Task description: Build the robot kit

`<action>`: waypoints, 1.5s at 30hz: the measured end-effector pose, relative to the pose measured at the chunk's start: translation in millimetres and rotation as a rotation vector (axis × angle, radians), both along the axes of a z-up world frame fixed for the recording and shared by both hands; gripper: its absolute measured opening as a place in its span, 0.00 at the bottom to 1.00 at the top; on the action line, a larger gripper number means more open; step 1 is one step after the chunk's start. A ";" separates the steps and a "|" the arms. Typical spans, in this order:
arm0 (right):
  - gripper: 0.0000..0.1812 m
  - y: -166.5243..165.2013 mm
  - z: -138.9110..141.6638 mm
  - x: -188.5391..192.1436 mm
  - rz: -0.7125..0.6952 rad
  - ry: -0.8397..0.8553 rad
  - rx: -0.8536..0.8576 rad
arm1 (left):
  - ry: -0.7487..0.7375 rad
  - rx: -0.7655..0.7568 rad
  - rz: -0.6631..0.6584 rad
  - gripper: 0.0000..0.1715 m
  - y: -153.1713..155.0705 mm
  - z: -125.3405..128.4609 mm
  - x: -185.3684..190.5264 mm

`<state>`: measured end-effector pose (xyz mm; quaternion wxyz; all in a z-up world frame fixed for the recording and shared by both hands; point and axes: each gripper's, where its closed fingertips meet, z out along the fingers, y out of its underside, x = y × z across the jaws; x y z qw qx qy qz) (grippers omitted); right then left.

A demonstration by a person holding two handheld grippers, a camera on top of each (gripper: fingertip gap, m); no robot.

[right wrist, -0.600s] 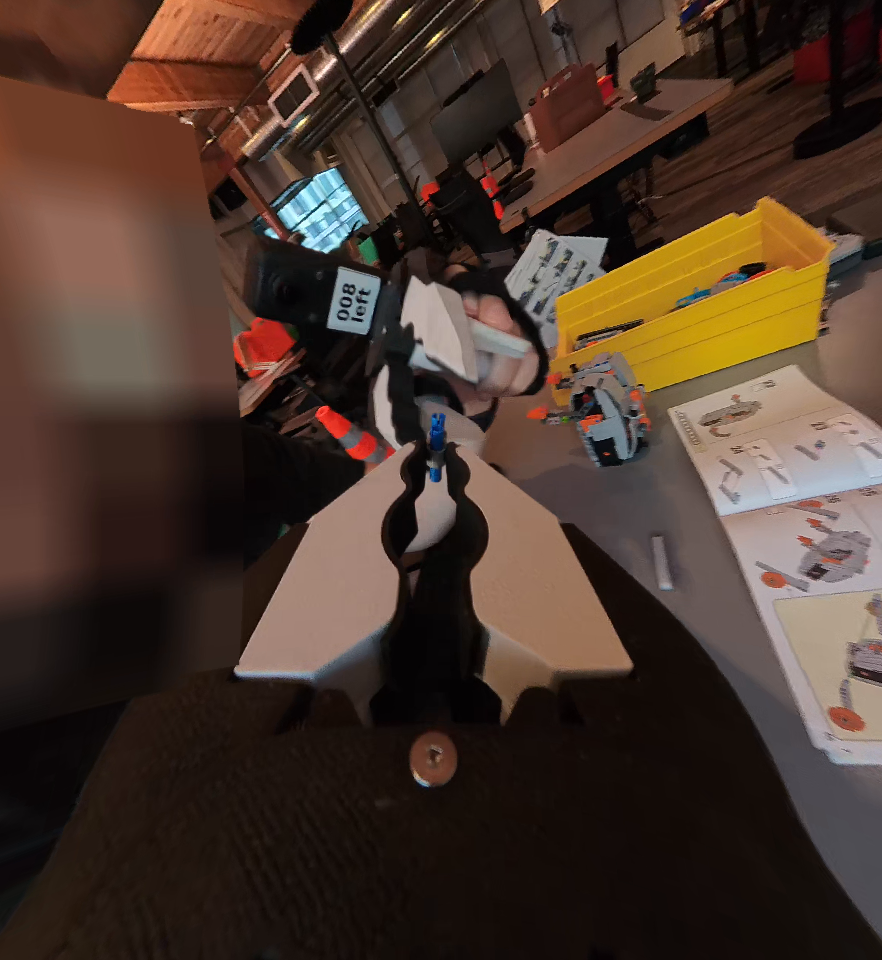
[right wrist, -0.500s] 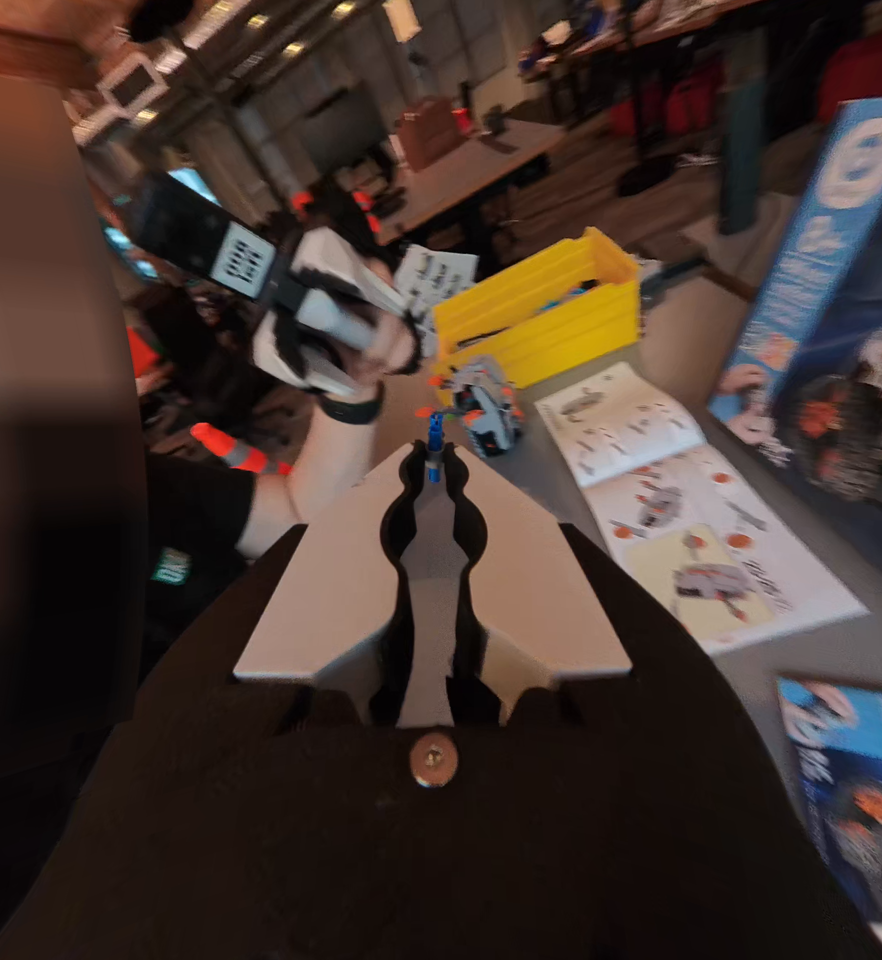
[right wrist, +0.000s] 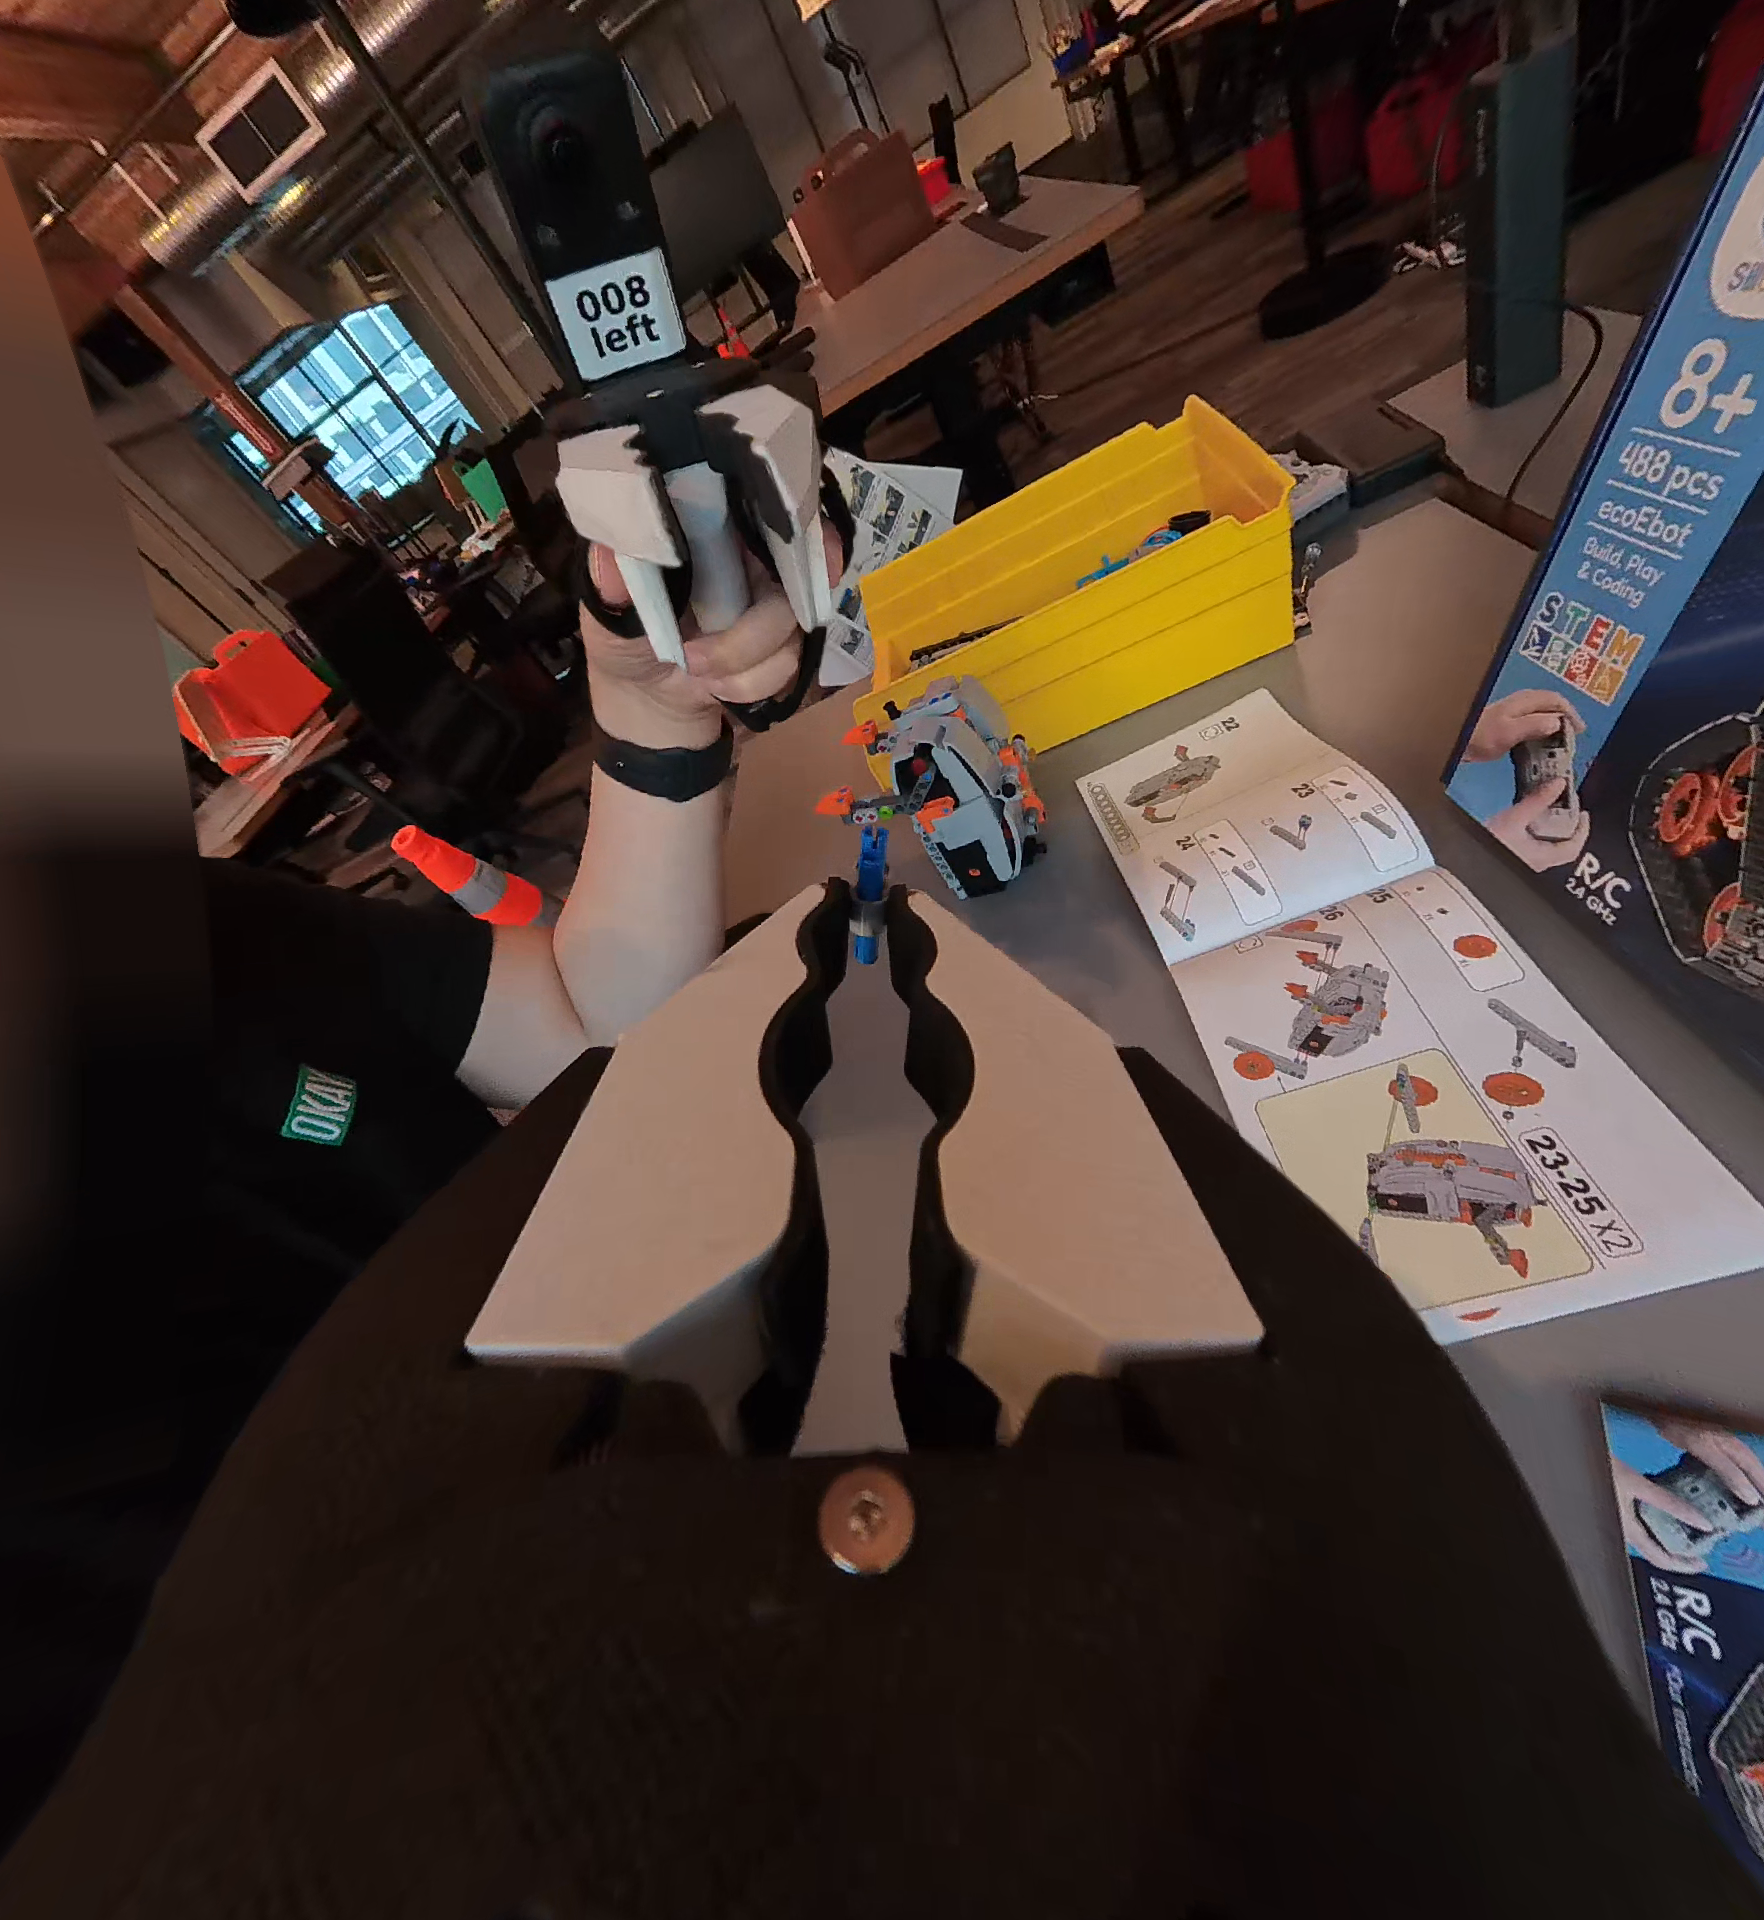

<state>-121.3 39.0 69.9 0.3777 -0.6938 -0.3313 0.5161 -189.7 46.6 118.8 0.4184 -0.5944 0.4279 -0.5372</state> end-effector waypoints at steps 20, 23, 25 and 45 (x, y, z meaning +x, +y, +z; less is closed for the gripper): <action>0.03 24.4 -60.0 -38.9 0.039 0.012 -0.177 | 0.329 -0.018 0.455 0.07 69.1 -48.9 -76.4; 0.03 30.6 -87.5 -44.2 0.058 0.001 -0.271 | 0.339 -0.064 0.435 0.05 73.1 -57.9 -75.0; 0.03 34.9 -104.6 -47.7 0.073 0.004 -0.331 | 0.321 -0.077 0.403 0.04 73.0 -59.4 -70.1; 0.03 3.8 -71.3 -60.6 0.282 0.119 -0.240 | 0.503 -0.280 -0.229 0.03 0.2 -134.3 16.6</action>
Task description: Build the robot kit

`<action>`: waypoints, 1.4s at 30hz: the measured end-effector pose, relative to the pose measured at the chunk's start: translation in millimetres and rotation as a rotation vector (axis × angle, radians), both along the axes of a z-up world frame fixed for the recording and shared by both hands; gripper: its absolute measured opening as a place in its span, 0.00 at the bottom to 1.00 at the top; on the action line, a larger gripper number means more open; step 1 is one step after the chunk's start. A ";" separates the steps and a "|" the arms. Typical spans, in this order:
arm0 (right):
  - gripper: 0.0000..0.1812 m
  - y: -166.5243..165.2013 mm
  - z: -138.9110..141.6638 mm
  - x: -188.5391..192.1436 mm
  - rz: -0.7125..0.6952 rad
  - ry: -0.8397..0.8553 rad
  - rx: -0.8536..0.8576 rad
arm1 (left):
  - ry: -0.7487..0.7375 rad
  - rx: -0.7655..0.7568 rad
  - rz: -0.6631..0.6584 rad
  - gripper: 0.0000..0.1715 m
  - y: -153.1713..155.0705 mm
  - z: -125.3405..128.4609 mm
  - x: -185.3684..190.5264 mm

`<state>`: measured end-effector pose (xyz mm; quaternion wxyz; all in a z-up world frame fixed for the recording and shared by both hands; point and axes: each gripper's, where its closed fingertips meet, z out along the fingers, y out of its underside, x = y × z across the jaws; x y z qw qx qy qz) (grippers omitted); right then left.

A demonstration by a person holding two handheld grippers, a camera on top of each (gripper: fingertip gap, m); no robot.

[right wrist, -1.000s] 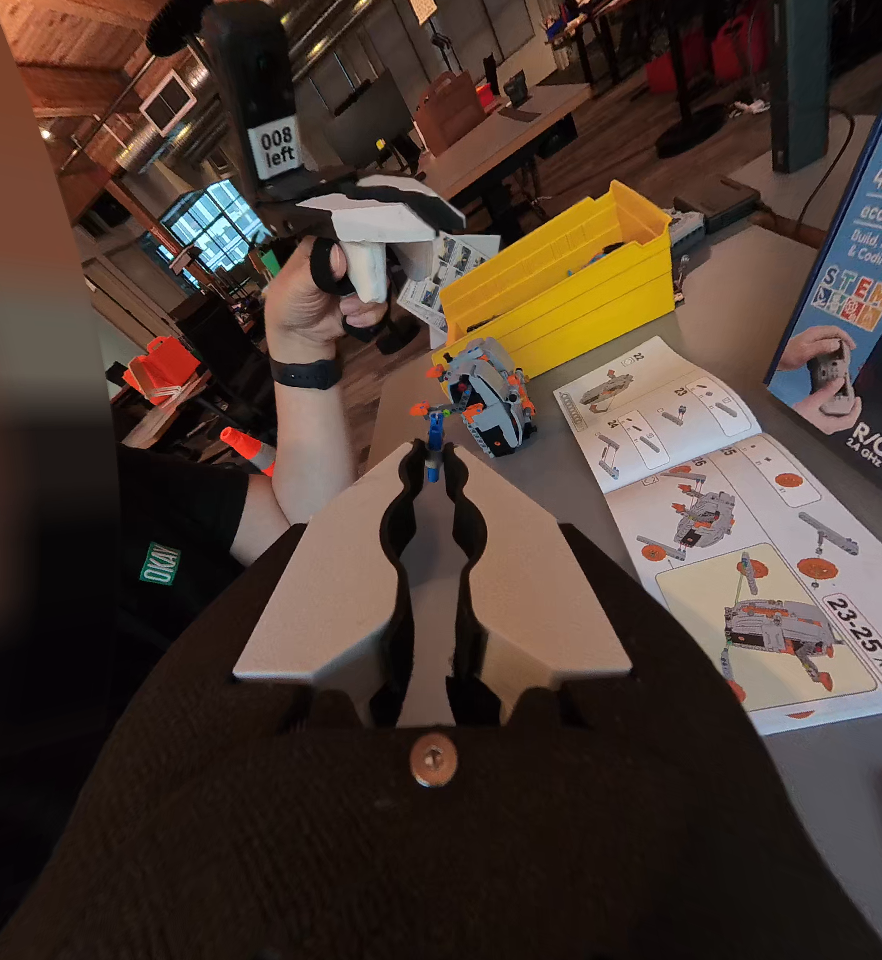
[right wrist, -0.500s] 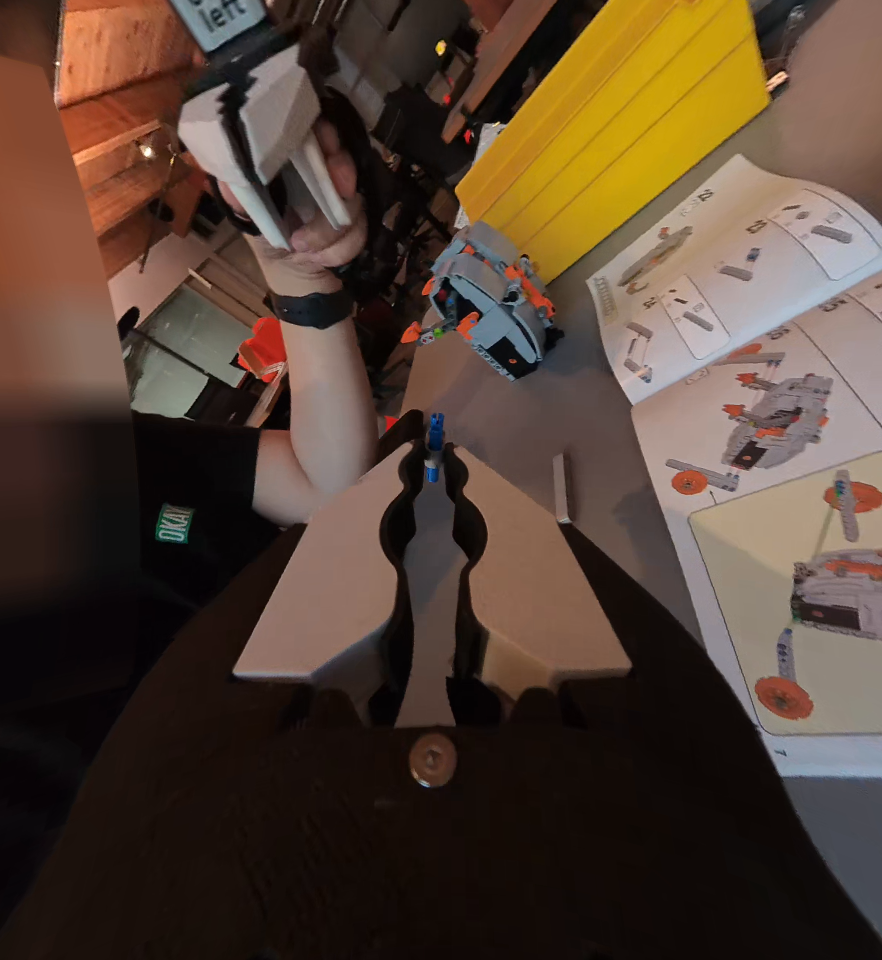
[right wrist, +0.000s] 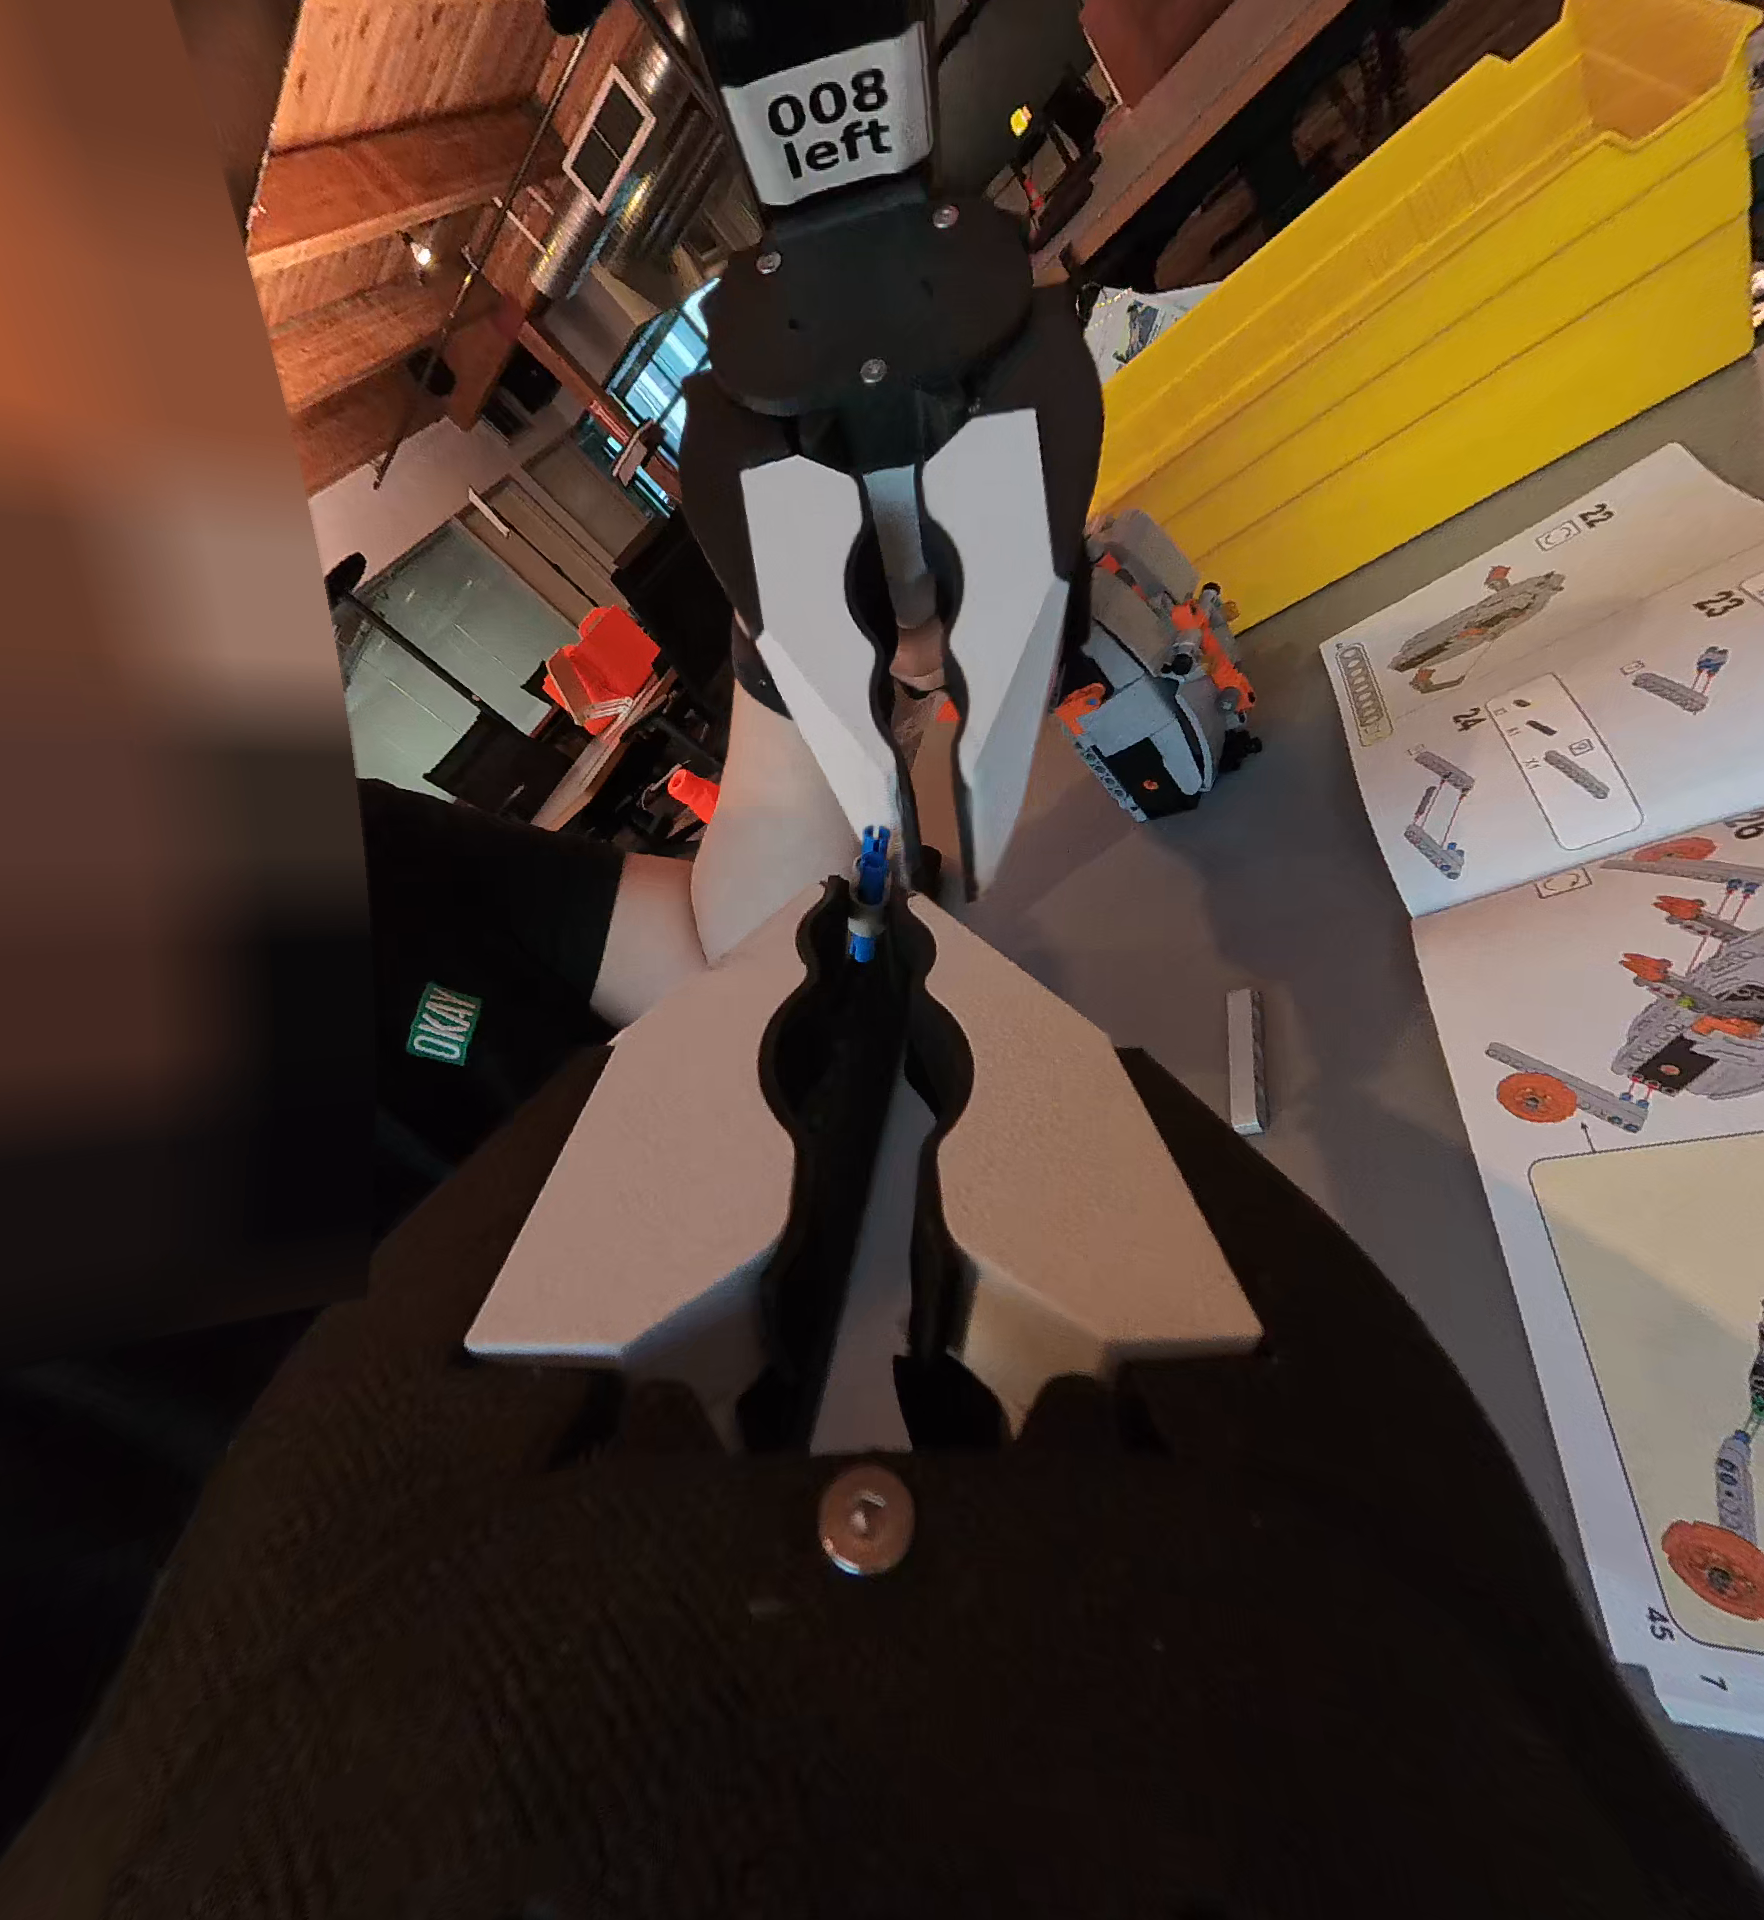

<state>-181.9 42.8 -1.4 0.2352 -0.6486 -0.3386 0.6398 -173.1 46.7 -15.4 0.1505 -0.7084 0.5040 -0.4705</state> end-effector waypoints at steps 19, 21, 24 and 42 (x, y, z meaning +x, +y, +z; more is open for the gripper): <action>0.04 15.7 10.0 3.6 -0.121 0.013 0.053 | -0.142 -0.043 0.044 0.02 9.3 26.7 7.5; 0.11 24.3 15.4 6.1 -0.183 0.040 0.105 | -0.172 -0.058 0.080 0.02 15.6 32.4 6.9; 0.14 31.6 25.1 11.6 -0.243 0.082 0.144 | -0.225 -0.072 0.146 0.02 27.7 41.3 5.4; 0.04 31.6 28.0 2.2 -0.221 0.190 0.021 | -0.284 -0.077 0.192 0.02 35.5 51.5 6.9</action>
